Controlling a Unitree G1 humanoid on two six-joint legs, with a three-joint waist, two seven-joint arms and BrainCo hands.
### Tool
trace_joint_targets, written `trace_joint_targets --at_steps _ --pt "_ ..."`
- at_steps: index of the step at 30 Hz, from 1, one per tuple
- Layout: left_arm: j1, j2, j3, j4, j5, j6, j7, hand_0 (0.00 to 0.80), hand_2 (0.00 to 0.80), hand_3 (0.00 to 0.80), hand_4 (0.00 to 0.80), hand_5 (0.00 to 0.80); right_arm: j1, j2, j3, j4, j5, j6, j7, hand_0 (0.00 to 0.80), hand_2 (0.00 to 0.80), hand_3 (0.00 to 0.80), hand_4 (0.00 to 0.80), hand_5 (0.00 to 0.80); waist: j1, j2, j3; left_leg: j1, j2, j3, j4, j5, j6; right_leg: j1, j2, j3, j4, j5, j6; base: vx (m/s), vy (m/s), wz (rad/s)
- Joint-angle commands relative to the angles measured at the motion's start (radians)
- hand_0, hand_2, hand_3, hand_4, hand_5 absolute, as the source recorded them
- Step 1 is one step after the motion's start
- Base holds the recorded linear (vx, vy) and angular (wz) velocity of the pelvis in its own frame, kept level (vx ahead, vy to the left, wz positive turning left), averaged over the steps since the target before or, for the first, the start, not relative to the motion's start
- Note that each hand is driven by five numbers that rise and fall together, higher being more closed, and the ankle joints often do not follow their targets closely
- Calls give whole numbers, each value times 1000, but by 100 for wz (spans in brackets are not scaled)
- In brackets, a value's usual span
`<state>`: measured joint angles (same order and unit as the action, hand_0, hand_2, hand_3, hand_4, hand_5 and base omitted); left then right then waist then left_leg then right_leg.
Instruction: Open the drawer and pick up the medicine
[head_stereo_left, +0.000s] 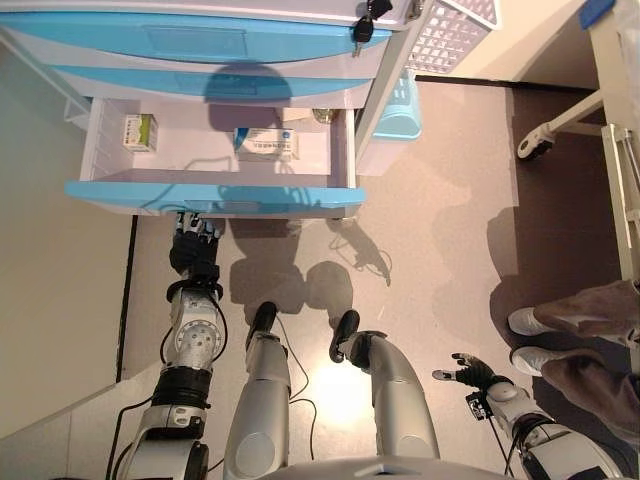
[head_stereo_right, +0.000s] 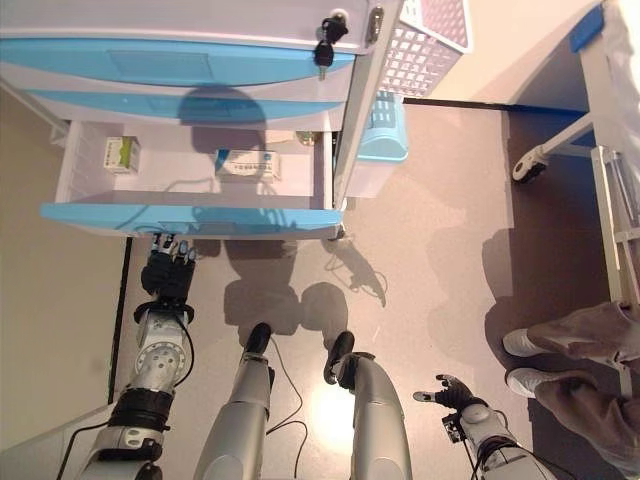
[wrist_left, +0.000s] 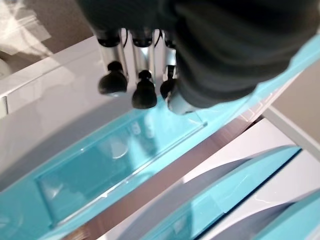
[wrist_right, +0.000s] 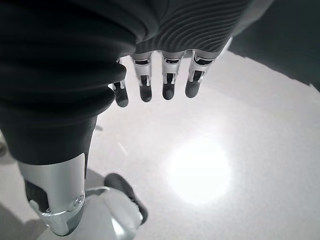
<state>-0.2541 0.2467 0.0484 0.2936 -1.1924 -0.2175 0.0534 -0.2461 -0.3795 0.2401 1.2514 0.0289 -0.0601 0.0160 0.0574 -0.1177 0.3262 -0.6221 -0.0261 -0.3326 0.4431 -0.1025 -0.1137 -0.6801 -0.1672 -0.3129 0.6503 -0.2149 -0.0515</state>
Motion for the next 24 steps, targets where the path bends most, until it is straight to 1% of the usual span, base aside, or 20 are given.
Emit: trace_joint_targets --at_steps 1,6,18,19,20,21,22,23,24 --pt "-33 77 46 -334 66 -119 -138 800 800 800 800 800 67 -52 7 31 -13 5 -10 0 0 0 0 0 23 22 -91 -100 -81 34 -3 101 74 29 9 2 -28 40 81 6 -31 20" --pt "-1 69 39 -350 65 -105 -144 800 800 800 800 800 72 -54 6 27 -18 6 -6 0 0 0 0 0 35 25 -86 -104 -82 16 -4 106 71 32 5 -13 -15 28 80 6 -34 16" --pt "47 61 -9 -390 51 -65 -180 800 800 800 800 800 52 -67 13 17 -27 7 -8 0 0 0 0 0 70 34 -65 -102 -89 -17 -3 116 67 39 -7 -53 20 1 78 9 -29 13" --pt "48 60 -8 -389 51 -65 -179 800 800 800 800 800 52 -68 14 18 -27 7 -8 0 0 0 0 0 66 28 -69 -93 -91 -16 6 83 67 47 -7 -41 29 -26 88 -2 -15 13" --pt "52 61 -11 -397 48 -61 -183 800 800 800 800 800 52 -67 13 15 -27 7 -8 0 0 0 0 0 72 34 -65 -103 -90 -20 -3 117 66 40 -7 -56 23 0 78 91 -53 9" --pt "58 58 -13 -400 44 -59 -186 800 800 800 800 800 52 -66 16 11 -28 6 -7 0 0 0 0 0 71 28 -67 -95 -93 -21 6 86 66 48 -7 -46 34 -29 87 -4 -37 9" --pt "68 61 -23 -411 44 -54 -190 800 800 800 800 800 50 -69 15 9 -27 5 -10 0 0 0 0 0 77 26 -64 -93 -94 -25 0 91 65 53 -9 -55 30 -28 88 91 -73 7" --pt "68 61 -23 -411 44 -54 -190 800 800 800 800 800 50 -69 15 9 -27 5 -10 0 0 0 0 0 77 25 -63 -93 -95 -24 2 88 66 53 -10 -54 33 -31 88 -98 8 8" --pt "69 61 -26 -416 40 -49 -191 800 800 800 800 800 48 -67 14 6 -27 6 -11 0 0 0 0 0 83 31 -59 -102 -91 -29 -14 127 64 46 -8 -70 20 -1 78 -2 -21 6"
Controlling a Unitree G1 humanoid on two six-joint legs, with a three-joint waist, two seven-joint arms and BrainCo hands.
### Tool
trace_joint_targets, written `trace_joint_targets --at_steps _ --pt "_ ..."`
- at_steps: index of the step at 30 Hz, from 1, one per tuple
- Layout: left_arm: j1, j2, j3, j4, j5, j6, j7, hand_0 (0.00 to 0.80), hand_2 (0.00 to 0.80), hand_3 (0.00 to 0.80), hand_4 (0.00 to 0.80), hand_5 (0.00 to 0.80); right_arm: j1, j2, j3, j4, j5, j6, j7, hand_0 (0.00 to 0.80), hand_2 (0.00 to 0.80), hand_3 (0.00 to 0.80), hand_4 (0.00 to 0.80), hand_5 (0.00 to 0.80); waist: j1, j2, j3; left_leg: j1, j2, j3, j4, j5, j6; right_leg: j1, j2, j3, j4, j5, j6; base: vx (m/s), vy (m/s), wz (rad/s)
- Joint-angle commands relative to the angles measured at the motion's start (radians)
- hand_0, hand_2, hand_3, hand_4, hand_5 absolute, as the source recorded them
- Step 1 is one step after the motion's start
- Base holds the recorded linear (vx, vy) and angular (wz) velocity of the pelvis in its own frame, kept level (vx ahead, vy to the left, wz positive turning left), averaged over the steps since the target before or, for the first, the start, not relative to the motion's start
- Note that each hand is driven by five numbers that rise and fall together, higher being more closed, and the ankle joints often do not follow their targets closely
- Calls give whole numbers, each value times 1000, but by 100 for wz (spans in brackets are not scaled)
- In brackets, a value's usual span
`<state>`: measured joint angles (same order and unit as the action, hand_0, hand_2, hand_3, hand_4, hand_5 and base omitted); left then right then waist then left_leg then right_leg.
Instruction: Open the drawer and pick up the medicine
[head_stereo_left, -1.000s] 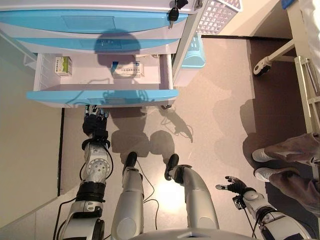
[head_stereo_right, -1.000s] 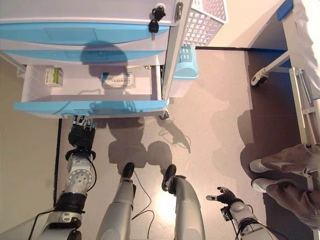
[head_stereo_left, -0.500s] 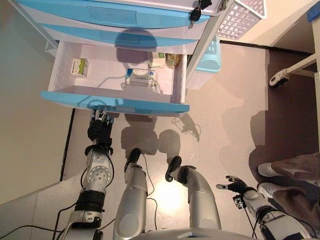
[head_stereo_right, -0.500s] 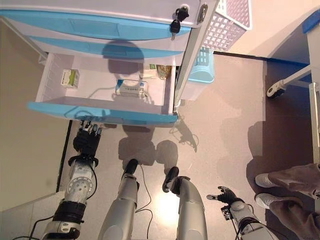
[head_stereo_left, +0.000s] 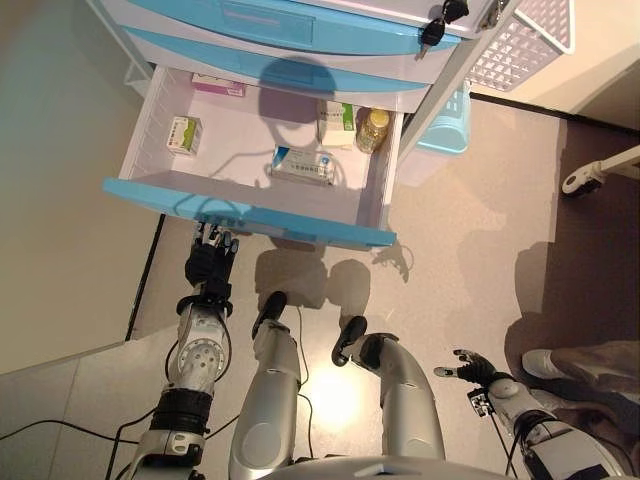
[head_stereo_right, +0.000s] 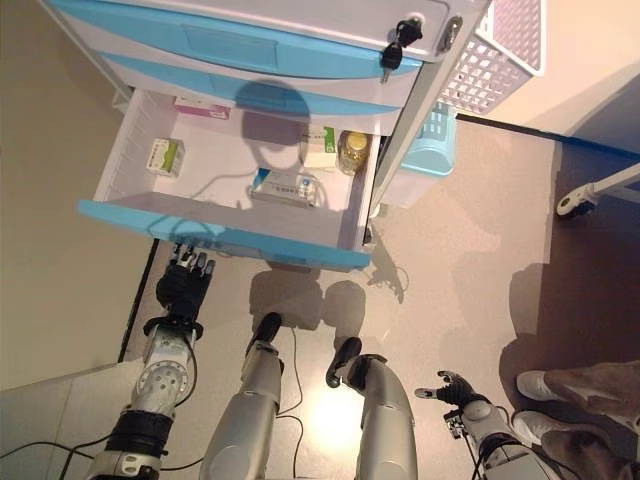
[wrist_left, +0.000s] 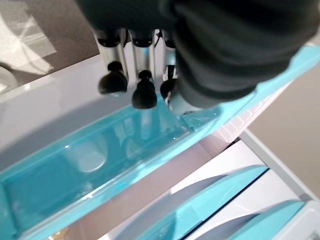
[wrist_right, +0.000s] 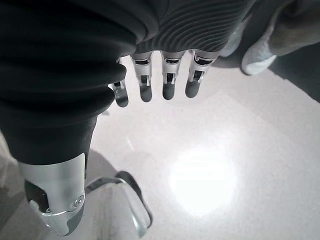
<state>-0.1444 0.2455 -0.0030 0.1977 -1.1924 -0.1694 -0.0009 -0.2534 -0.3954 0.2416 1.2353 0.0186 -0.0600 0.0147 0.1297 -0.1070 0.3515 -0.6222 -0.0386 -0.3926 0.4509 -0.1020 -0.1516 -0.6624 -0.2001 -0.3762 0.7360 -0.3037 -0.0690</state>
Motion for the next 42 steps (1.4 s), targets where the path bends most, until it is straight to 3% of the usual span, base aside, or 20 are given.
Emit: trace_joint_targets --at_steps 1,2,3,6,7,8,10,11,12,13,15,16,18,20,21,30,36,42 --pt "-37 61 25 -323 35 -94 -141 800 800 800 800 800 56 -52 13 24 -17 6 -11 0 0 0 0 0 8 13 -86 -90 -81 32 -15 92 103 39 25 4 -60 58 106 -96 23 8" --pt "-32 65 21 -330 37 -93 -142 800 800 800 800 800 55 -52 9 26 -17 6 -13 0 0 0 0 0 13 19 -83 -98 -78 28 -28 129 102 32 25 -11 -73 88 96 90 -52 11" --pt "-31 64 22 -329 37 -93 -142 800 800 800 800 800 56 -53 10 26 -18 6 -13 0 0 0 0 0 9 13 -86 -89 -81 29 -19 97 103 40 26 2 -65 61 107 -3 -4 12" --pt "-13 66 18 -337 31 -86 -148 800 800 800 800 800 54 -56 11 28 -19 6 -12 0 0 0 0 0 13 11 -81 -84 -81 29 -22 96 105 42 25 3 -64 58 107 3 -8 9" --pt "-14 67 17 -338 31 -86 -148 800 800 800 800 800 54 -56 9 28 -19 6 -12 0 0 0 0 0 17 18 -79 -94 -77 27 -34 131 104 34 26 -10 -75 89 96 5 -12 3" --pt "-10 67 16 -336 30 -85 -148 800 800 800 800 800 54 -55 11 28 -17 5 -14 0 0 0 0 0 14 9 -79 -83 -80 30 -25 97 106 43 25 2 -67 60 108 0 0 0" --pt "-13 72 13 -338 31 -86 -144 800 800 800 800 800 53 -54 13 27 -15 4 -16 0 0 0 0 0 16 8 -81 -81 -79 28 -32 101 106 45 27 1 -74 63 108 13 -8 0" --pt "-15 72 10 -340 29 -85 -144 612 612 612 612 612 54 -52 10 26 -13 4 -16 0 0 0 0 0 20 14 -78 -90 -77 27 -41 134 106 39 26 -11 -82 91 99 -68 46 3" --pt "-14 75 8 -341 30 -85 -143 0 0 0 0 0 54 -51 12 26 -13 4 -16 0 0 0 0 0 21 14 -78 -90 -78 27 -41 134 107 41 25 -11 -81 91 99 0 0 0" --pt "-12 77 7 -337 33 -85 -141 0 0 0 0 0 56 -52 14 25 -13 4 -17 0 0 0 0 0 16 7 -80 -80 -81 30 -31 100 109 48 24 2 -72 64 110 105 -34 2" --pt "-14 77 5 -337 31 -83 -139 0 0 0 0 0 56 -50 10 24 -10 3 -17 0 0 0 0 0 20 14 -78 -89 -79 28 -41 132 108 42 25 -9 -83 92 100 0 0 0" --pt "-14 79 3 -335 34 -83 -135 0 0 0 0 0 58 -50 13 27 -10 3 -17 0 0 0 0 0 15 6 -81 -78 -81 34 -33 98 111 50 26 4 -78 67 112 0 0 0" --pt "-18 81 1 -338 34 -84 -133 0 0 0 0 0 57 -47 12 31 -7 3 -18 0 0 0 0 0 19 11 -77 -83 -78 35 -44 130 111 44 26 -6 -91 99 103 0 0 0" --pt "-17 82 3 -337 39 -86 -128 0 0 0 0 0 61 -46 14 30 -7 3 -18 0 0 0 0 0 13 4 -79 -73 -82 40 -33 95 114 54 26 9 -86 74 113 0 0 0" --pt "-18 83 3 -338 39 -85 -129 0 0 0 0 0 60 -45 12 30 -6 3 -18 0 0 0 0 0 18 10 -76 -82 -79 39 -42 128 113 47 27 -3 -95 102 103 -74 57 -3" --pt "12 71 90 -259 181 -129 -11 0 0 0 0 0 72 -38 6 36 7 12 -26 0 0 0 0 0 13 15 -81 -73 -76 56 -41 120 119 54 32 17 -108 111 104 -7 8 -1" --pt "40 84 175 -154 312 -134 78 0 0 0 0 0 80 -39 -9 37 16 16 -35 0 0 0 0 0 9 22 -86 -48 -70 66 -59 122 119 78 34 31 -130 119 108 20 16 -9" --pt "61 109 278 95 401 -135 171 0 0 0 0 0 86 -58 -31 43 16 17 -48 0 0 0 0 0 -11 29 -131 22 -49 97 -120 129 120 141 50 68 -217 153 120 55 50 -23"
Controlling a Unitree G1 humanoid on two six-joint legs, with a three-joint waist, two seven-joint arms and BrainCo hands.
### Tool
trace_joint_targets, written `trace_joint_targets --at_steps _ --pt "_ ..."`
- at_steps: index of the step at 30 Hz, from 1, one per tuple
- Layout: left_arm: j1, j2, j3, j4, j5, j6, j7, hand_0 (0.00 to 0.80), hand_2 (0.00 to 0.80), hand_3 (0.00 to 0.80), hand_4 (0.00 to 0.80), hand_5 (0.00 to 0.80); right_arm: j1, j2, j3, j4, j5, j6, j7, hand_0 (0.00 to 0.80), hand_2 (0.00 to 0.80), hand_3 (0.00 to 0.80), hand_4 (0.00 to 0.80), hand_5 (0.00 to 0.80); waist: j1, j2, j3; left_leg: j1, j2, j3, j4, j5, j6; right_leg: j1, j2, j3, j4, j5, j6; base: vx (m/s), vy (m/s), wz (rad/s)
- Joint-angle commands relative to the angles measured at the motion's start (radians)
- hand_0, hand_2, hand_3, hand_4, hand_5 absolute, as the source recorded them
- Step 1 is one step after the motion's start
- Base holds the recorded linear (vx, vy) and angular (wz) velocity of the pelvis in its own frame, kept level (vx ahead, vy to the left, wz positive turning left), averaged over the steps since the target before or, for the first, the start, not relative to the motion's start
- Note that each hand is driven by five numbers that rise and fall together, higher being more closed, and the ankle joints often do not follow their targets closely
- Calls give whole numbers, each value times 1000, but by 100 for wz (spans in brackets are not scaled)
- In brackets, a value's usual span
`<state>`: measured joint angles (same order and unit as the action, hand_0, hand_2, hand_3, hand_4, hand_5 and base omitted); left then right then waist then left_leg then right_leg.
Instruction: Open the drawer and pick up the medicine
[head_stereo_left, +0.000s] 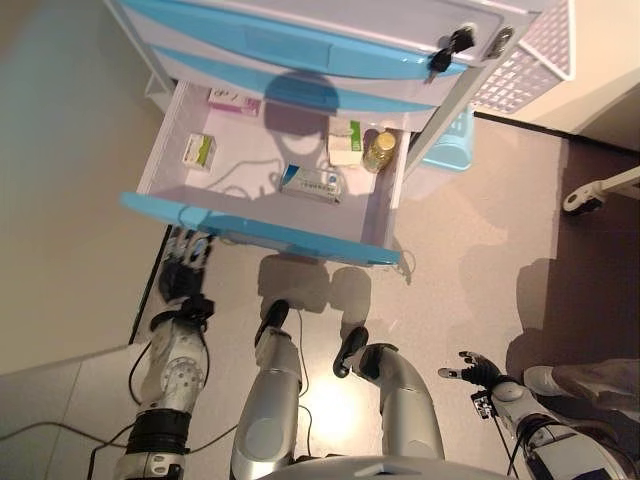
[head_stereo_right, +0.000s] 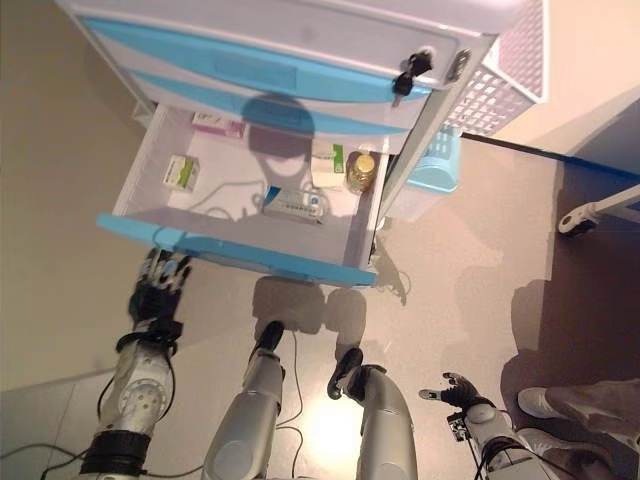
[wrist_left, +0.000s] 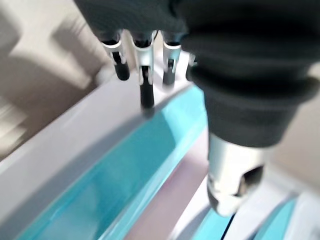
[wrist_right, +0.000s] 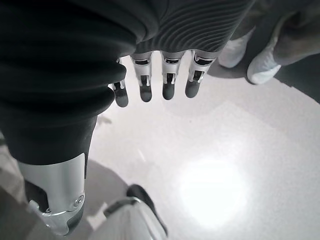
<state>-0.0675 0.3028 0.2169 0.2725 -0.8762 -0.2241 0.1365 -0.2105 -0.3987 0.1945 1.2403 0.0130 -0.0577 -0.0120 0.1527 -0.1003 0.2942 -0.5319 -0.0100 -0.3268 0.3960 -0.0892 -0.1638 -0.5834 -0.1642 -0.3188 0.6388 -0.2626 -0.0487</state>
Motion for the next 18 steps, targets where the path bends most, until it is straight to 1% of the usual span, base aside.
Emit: trace_joint_targets --at_steps 1,2,3,4,6,7,8,9,12,13,14,15,16,17,18 --pt "-16 54 68 58 80 -83 34 0 0 0 0 0 45 -59 11 39 22 15 -24 0 0 0 0 0 -37 23 -80 -46 -72 36 -84 119 131 85 19 13 -147 118 102 82 65 -20" --pt "-16 59 70 82 88 -81 44 0 0 0 0 0 46 -63 9 43 22 15 -25 0 0 0 0 0 -39 25 -87 -29 -70 36 -99 121 130 102 20 17 -165 124 105 121 66 -25" --pt "-10 67 85 160 102 -74 62 0 0 0 0 0 54 -68 1 46 22 16 -29 0 0 0 0 0 -48 28 -100 18 -61 40 -138 130 127 148 25 21 -213 138 111 94 47 -22" --pt "-11 68 85 162 102 -75 60 0 0 0 0 0 54 -67 1 46 22 16 -29 0 0 0 0 0 -48 28 -98 22 -60 40 -141 131 127 152 26 20 -216 139 111 99 46 -34" --pt "-11 83 95 226 118 -73 72 0 0 0 0 0 61 -73 -11 56 23 17 -31 0 0 0 0 0 -55 32 -114 63 -55 47 -177 138 125 193 29 24 -260 154 118 69 33 -27" --pt "-11 84 94 228 118 -74 71 0 0 0 0 0 61 -73 -11 56 23 16 -31 0 0 0 0 0 -55 32 -112 66 -55 47 -179 139 125 196 30 24 -262 155 118 100 62 -7" --pt "-11 95 105 303 120 -73 77 0 0 0 0 0 73 -78 -27 67 23 17 -36 0 0 0 0 0 -63 38 -132 107 -46 49 -226 156 123 242 34 25 -319 181 127 126 61 -6" --pt "-7 99 107 343 125 -67 79 0 0 0 0 0 81 -80 -32 73 21 17 -40 0 0 0 0 0 -68 40 -141 133 -43 54 -245 153 122 267 35 29 -338 181 131 141 84 -9" --pt "-4 118 109 469 153 -51 82 0 0 0 0 0 99 -81 -49 89 21 18 -44 0 0 0 0 0 -82 48 -169 194 -31 68 -304 172 119 328 43 32 -410 207 140 137 55 -22" --pt "7 127 108 547 176 -36 81 0 0 0 0 0 106 -79 -59 96 22 17 -48 0 0 0 0 0 -91 49 -188 236 -23 82 -338 177 118 368 49 42 -459 223 146 125 37 -16" --pt "6 129 108 550 175 -37 79 0 0 0 0 0 107 -79 -58 96 22 18 -48 0 0 0 0 0 -90 49 -186 241 -22 83 -342 178 118 373 50 43 -464 225 146 132 45 -12" --pt "9 133 111 624 189 -21 76 0 0 0 0 0 110 -76 -60 97 21 17 -51 0 0 0 0 0 -100 50 -197 261 -19 92 -358 179 118 387 55 49 -484 232 151 90 40 -17" --pt "12 142 110 651 200 -17 70 0 0 0 0 0 115 -74 -64 101 21 16 -51 0 0 0 0 0 -103 50 -208 278 -17 98 -373 180 118 404 59 55 -505 238 152 91 39 -20" --pt "11 143 110 654 199 -18 68 0 0 0 0 0 116 -74 -64 100 21 16 -51 0 0 0 0 0 -100 50 -205 286 -15 100 -378 182 118 411 61 57 -512 241 152 168 64 -32" --pt "31 144 95 759 260 16 54 0 0 0 0 0 125 -71 -73 107 21 15 -53 0 0 0 0 0 -116 50 -236 338 -12 123 -417 180 120 455 71 75 -566 259 161 125 47 -32"
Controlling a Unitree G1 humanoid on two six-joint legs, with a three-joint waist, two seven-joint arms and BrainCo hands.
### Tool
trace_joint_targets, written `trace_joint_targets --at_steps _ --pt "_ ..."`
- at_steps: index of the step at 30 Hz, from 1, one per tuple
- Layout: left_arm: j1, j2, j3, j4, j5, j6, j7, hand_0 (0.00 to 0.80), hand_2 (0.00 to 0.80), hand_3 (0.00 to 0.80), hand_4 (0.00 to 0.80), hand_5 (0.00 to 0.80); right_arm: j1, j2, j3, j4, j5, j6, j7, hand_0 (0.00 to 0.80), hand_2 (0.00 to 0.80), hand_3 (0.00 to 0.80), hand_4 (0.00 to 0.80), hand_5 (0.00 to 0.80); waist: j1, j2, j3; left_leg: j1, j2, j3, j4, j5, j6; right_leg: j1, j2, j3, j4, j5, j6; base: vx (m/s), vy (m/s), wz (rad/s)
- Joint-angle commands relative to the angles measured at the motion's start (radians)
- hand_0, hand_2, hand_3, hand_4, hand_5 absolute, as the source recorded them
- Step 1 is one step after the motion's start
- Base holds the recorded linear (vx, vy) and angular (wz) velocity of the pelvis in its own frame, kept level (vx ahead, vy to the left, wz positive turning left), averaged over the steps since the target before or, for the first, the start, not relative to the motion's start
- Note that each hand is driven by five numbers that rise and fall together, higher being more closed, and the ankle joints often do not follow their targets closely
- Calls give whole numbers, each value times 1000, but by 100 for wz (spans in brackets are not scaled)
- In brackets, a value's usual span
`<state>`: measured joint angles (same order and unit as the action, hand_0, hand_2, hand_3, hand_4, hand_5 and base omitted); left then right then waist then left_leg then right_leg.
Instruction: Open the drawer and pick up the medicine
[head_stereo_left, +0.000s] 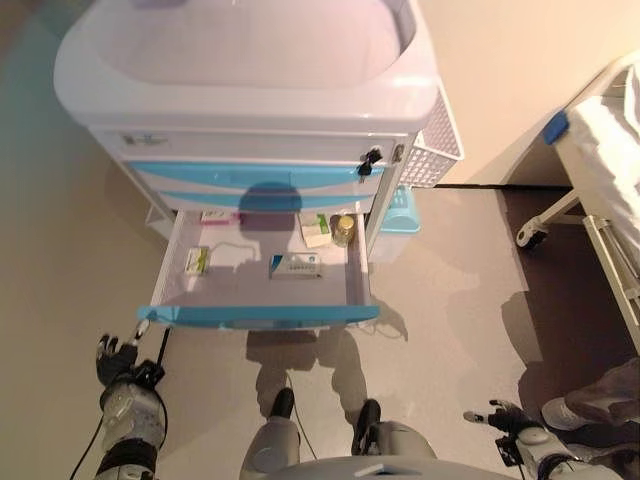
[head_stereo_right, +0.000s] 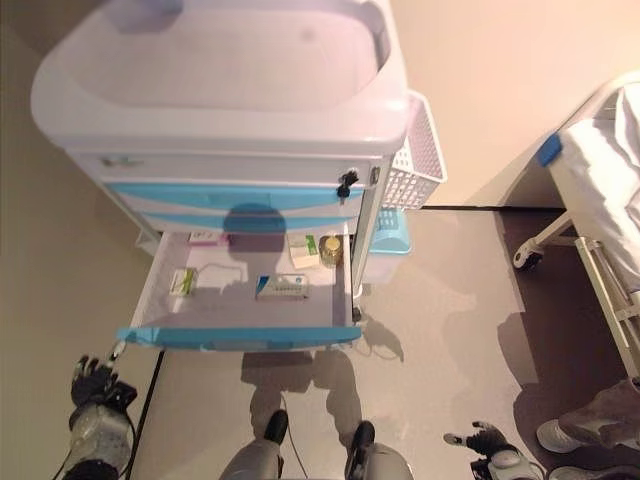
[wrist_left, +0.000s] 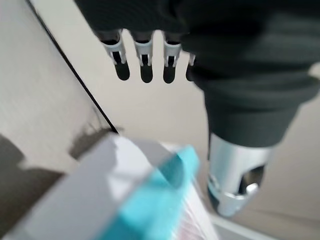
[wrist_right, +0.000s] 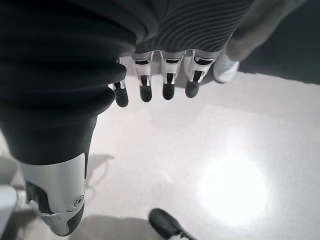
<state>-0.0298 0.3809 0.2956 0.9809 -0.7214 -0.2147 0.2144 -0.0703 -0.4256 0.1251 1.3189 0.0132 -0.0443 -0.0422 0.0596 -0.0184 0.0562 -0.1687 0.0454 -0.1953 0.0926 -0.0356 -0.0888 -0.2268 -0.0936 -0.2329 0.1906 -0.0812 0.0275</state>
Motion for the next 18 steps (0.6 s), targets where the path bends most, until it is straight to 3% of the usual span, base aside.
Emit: trace_joint_targets --at_steps 1,5,13,18 --pt "-7 66 16 52 105 6 -26 0 0 0 0 0 -14 -43 -4 28 21 2 -23 0 0 0 0 0 -21 -32 3 -20 -66 -7 -117 127 45 102 1 -9 -122 79 85 153 66 -36" --pt "22 53 -25 194 234 55 -46 0 0 0 0 0 13 -32 -35 43 37 -5 -27 0 0 0 0 0 -41 -31 -38 51 -62 27 -160 119 48 162 1 22 -180 102 98 108 47 -32" --pt "54 18 -151 312 473 124 -92 0 0 0 0 0 15 -19 -47 41 52 -11 -23 0 0 0 0 0 -69 -24 -67 112 -61 89 -175 96 55 202 -7 74 -224 130 108 65 48 -23" --pt "50 -8 -204 345 532 150 -113 0 0 0 0 0 5 -24 -62 42 77 -8 -16 0 0 0 0 0 -77 -20 -78 134 -63 110 -180 85 60 215 -10 93 -237 139 113 48 36 -18"
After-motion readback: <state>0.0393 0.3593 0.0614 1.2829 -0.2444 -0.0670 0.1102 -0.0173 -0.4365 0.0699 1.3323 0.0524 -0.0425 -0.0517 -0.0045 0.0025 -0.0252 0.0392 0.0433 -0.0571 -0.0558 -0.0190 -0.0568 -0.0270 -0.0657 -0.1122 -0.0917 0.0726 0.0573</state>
